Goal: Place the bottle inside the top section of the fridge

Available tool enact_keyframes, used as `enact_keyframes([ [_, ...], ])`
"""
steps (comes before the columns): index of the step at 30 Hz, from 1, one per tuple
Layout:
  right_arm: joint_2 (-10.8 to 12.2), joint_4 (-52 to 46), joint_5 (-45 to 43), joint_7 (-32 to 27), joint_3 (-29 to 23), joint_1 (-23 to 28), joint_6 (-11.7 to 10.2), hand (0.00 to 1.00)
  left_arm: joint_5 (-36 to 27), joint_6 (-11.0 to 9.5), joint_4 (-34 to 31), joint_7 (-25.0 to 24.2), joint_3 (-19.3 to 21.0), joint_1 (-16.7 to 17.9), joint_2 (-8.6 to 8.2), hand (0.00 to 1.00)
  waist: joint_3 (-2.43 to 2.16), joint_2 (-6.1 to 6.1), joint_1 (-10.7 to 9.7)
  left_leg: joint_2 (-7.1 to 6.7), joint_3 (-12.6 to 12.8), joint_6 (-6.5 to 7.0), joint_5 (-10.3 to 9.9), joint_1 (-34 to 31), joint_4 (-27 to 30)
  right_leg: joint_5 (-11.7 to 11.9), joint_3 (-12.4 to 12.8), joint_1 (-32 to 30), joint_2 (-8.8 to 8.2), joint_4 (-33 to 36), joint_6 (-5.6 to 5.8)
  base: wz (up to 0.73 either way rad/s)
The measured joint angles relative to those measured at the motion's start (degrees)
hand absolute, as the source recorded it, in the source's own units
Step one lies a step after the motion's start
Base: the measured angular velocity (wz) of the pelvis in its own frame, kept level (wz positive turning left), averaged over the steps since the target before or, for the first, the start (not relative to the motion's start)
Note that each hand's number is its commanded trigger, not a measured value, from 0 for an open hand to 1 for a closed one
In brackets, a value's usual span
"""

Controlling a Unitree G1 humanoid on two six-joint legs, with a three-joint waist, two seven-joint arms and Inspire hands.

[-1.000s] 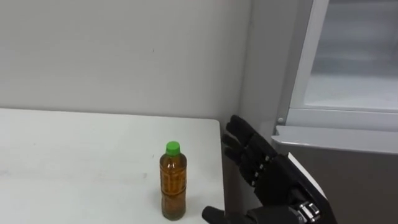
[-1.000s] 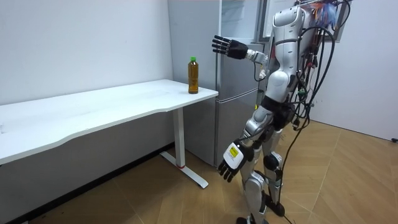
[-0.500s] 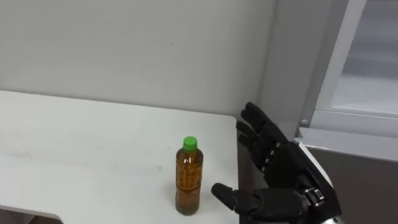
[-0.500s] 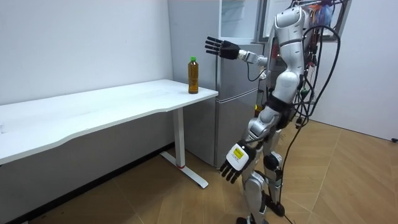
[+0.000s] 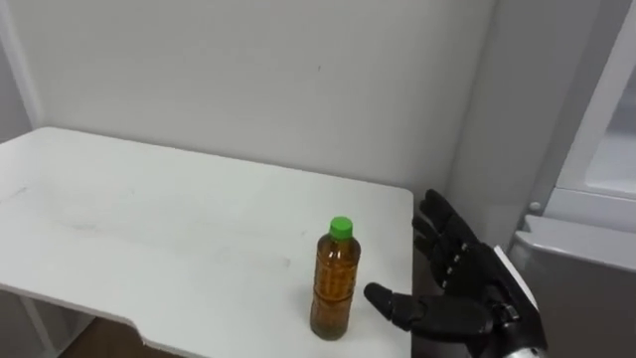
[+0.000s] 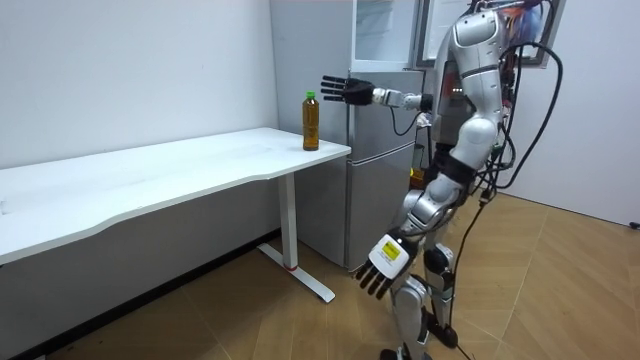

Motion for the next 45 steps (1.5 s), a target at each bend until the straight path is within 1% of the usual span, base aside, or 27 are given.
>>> enact_keyframes([
  [2, 0.0, 0.6, 0.0, -1.1, 0.0, -0.3, 0.0, 0.00, 0.0, 0.0, 0.0, -0.1, 0.0, 0.1, 0.03, 0.00, 0.06, -0.21, 0.4, -0.09, -0.8, -0.02, 0.1, -0.6, 0.1, 0.0, -1.1, 0.1, -0.06, 0.0, 0.00, 0.20],
  [3, 0.0, 1.0, 0.1, -1.5, 0.0, -0.7, -0.2, 0.00, 0.0, 0.0, 0.0, -0.1, 0.0, 0.2, 0.03, 0.00, 0.27, -0.51, 0.6, -0.10, -1.1, -0.10, 0.2, -0.7, 0.1, 0.0, -1.3, 0.1, -0.03, 0.0, 0.00, 0.19],
  [4, 0.0, 1.9, 0.1, -1.6, 0.1, -1.3, -0.6, 0.00, 0.0, 0.0, 0.0, -0.1, 0.0, 0.4, 0.05, 0.00, 0.34, -0.61, 0.8, -0.06, -1.1, -0.14, 0.2, -0.7, 0.1, 0.0, -1.3, 0.2, 0.01, 0.0, 0.00, 0.08],
  [6, 0.0, 5.2, 0.3, -3.1, 1.5, -4.1, -0.8, 0.00, 0.0, 0.0, 0.0, 0.0, -0.1, 1.0, 0.13, 0.00, 0.46, -0.94, 1.2, -0.01, -1.2, -0.24, 0.4, -0.7, 0.0, 0.0, -1.4, 0.2, 0.06, 0.0, -0.01, 0.00],
  [10, 0.1, 7.6, 0.9, -4.1, 2.5, -5.9, -0.8, 0.00, 0.0, 0.1, 0.0, -0.1, -0.1, 1.5, 0.15, 0.00, 0.44, -1.50, 2.1, -0.07, -1.4, -0.21, 0.5, -0.9, -0.2, 0.0, -1.8, 0.2, -0.02, 0.0, -0.01, 0.05],
  [11, 0.1, 8.3, 1.5, -4.7, 2.9, -6.4, -0.8, 0.00, 0.0, 0.2, 0.0, -0.1, 0.0, 1.7, 0.17, 0.00, 0.49, -1.77, 2.4, -0.09, -1.5, -0.19, 0.5, -1.0, -0.2, 0.0, -2.0, 0.2, -0.04, 0.0, -0.01, 0.08],
  [13, 0.1, 10.3, 1.5, -5.9, 4.4, -8.1, -0.8, 0.00, 0.0, 0.3, -0.1, -0.1, -0.1, 1.7, 0.23, 0.00, 0.50, -2.20, 2.6, -0.09, -1.9, -0.20, 0.5, -1.3, 0.0, 0.0, -2.7, 0.1, -0.09, 0.0, -0.01, 0.11],
  [15, 0.2, 12.2, 1.4, -7.4, 5.1, -8.7, -0.8, 0.00, 0.0, 0.5, -0.1, -0.3, -0.1, 1.2, 0.46, 0.00, 0.58, -2.67, 2.8, -0.28, -2.7, -0.22, 0.5, -2.0, 0.3, 0.0, -3.7, 0.0, -0.10, -0.2, -0.01, 0.19],
  [17, 0.2, 12.6, 1.3, -8.5, 5.4, -8.7, -0.8, 0.00, 0.0, 0.6, -0.1, -0.3, -0.1, 1.2, 0.57, 0.00, 0.39, -3.06, 3.3, -0.49, -3.2, -0.21, 0.5, -2.6, 0.6, 0.0, -4.3, 0.1, -0.12, -0.8, 0.00, 0.14],
  [19, 0.2, 13.1, 1.3, -9.7, 5.4, -9.1, -0.8, 0.00, 0.0, 0.7, -0.1, -0.4, -0.1, 1.3, 0.51, 0.00, 0.41, -3.05, 3.6, -0.70, -3.5, -0.13, 0.6, -2.7, 0.7, 0.0, -4.5, 0.1, -0.23, -0.9, 0.00, 0.09],
  [23, 0.2, 16.2, 1.3, -12.8, 6.1, -10.6, -1.0, 0.00, 0.0, 1.5, -0.1, -0.4, -0.1, 1.3, 0.57, 0.00, 0.88, -2.40, 4.4, -0.96, -3.6, 0.06, 0.7, -2.8, 0.7, 0.0, -4.8, 0.2, -0.48, -0.9, 0.08, 0.03],
  [26, 0.2, 19.5, 1.2, -15.1, 7.3, -11.0, -1.0, 0.00, -0.1, 1.8, 0.2, -0.4, -0.1, 1.1, 1.09, 0.00, 0.95, -2.31, 5.2, -0.98, -3.9, 0.07, 0.7, -3.0, 0.6, 0.1, -5.1, 0.2, -0.47, -0.9, 0.09, 0.04],
  [27, 0.3, 20.8, 1.2, -15.6, 7.5, -11.0, -1.0, 0.00, -0.1, 1.9, 0.3, -0.3, -0.1, 1.2, 1.12, 0.00, 0.99, -2.25, 5.2, -1.06, -4.3, 0.07, 0.7, -3.2, 0.7, 0.0, -5.4, 0.1, -0.48, -0.9, 0.09, 0.12],
  [29, 0.4, 22.4, 1.2, -16.5, 7.8, -11.0, -1.0, 0.00, -0.2, 2.1, 0.5, -0.2, -0.1, 1.2, 1.10, 0.00, 0.92, -2.35, 5.5, -1.08, -4.5, 0.05, 0.8, -3.6, 0.7, 0.0, -5.8, -0.1, -0.50, -0.9, 0.09, 0.11],
  [33, 0.5, 27.1, 1.4, -17.7, 8.5, -12.0, -0.9, 0.00, -0.5, 2.9, 0.5, 0.0, -0.1, 1.2, 1.04, 0.00, 1.06, -2.14, 6.9, -1.08, -4.7, 0.04, 0.9, -3.9, 0.7, 0.0, -6.1, -0.2, -0.49, -0.9, 0.10, 0.03],
  [37, 0.5, 28.2, 1.3, -19.0, 8.8, -13.7, -0.9, 0.00, -0.7, 3.6, 0.4, 0.0, -0.1, 1.2, 0.96, 0.00, 1.03, -2.13, 6.8, -1.28, -5.4, 0.03, 1.2, -5.0, 0.8, 0.0, -6.9, -0.9, -0.59, -0.9, 0.09, 0.10],
  [39, 0.4, 30.2, 1.2, -19.3, 8.8, -15.4, -0.9, 0.00, -1.1, 4.0, 0.3, 0.0, -0.2, 1.1, 0.94, 0.00, 1.01, -2.14, 6.6, -1.45, -6.3, 0.00, 1.2, -5.6, 1.2, 0.0, -7.6, -1.0, -0.60, -0.9, 0.10, 0.18],
  [43, 0.4, 33.1, 1.0, -20.1, 8.7, -16.8, -0.9, 0.00, -1.1, 4.1, 0.2, 0.0, -0.7, 1.1, 0.94, 0.00, 1.06, -2.07, 6.6, -1.75, -7.2, 0.01, 1.3, -6.0, 2.0, 0.0, -8.2, -1.0, -0.68, -0.9, 0.12, 0.13],
  [45, 0.4, 34.4, 1.0, -20.8, 8.7, -17.5, -0.9, 0.00, -1.1, 4.1, -0.1, 0.0, -1.5, 1.1, 1.01, 0.00, 1.09, -2.03, 6.6, -1.93, -7.8, 0.03, 1.3, -6.7, 2.2, 0.0, -8.9, -1.1, -0.73, -0.9, 0.12, 0.13],
])
